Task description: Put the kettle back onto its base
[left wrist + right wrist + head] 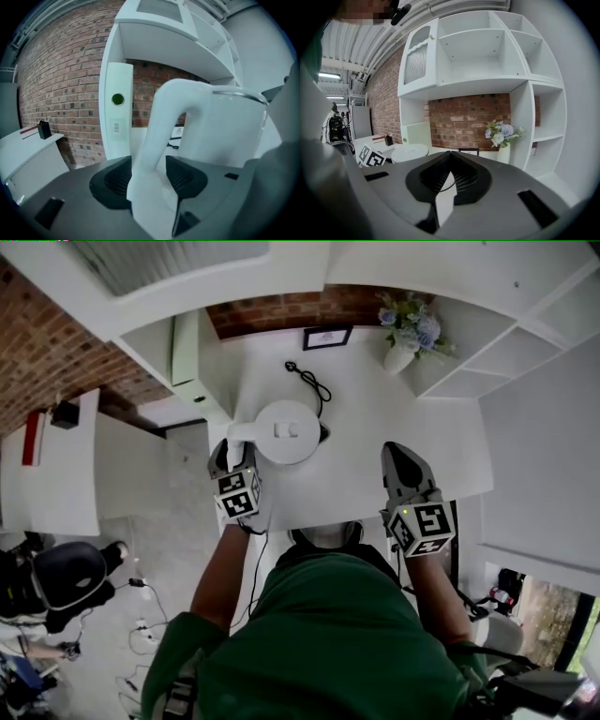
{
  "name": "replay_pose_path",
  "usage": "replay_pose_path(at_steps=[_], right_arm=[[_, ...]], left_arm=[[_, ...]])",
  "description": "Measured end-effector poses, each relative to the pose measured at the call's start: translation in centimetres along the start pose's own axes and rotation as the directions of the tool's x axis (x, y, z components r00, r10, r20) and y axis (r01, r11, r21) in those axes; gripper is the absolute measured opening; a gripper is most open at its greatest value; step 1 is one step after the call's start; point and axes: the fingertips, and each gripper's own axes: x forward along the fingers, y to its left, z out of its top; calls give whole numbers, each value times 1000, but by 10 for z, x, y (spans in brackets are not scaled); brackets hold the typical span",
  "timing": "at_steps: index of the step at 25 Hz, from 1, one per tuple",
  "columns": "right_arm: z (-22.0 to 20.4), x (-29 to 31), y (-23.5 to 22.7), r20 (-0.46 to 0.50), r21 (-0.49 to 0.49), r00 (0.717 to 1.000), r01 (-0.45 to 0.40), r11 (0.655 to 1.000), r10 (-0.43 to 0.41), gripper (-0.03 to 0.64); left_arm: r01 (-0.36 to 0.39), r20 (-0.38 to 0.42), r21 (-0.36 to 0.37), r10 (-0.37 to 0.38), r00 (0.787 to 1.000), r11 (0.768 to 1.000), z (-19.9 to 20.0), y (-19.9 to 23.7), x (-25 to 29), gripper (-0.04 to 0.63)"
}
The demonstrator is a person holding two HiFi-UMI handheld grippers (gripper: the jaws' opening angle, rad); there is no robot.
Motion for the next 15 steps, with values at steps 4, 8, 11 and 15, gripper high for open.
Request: replay_pose_path(at_steps=[4, 8, 11, 15], right_arm=[[4, 3, -8, 19, 8, 998, -56, 998, 56, 21], [20, 10, -23, 59, -2, 989, -134, 991, 134, 21], [40, 16, -36, 100, -21, 976, -190, 981, 192, 21], [68, 26, -44, 159, -31, 951, -264, 964, 265, 21]], left_arm=[[-44, -16, -27, 44, 999, 999, -14, -1, -34, 221], [-68, 60, -84, 73, 995, 994, 16, -1, -78, 207], [-82, 176, -91, 97, 980, 992, 63, -16, -115, 115], [-101, 306, -54, 113, 945, 993, 128, -44, -150, 67]])
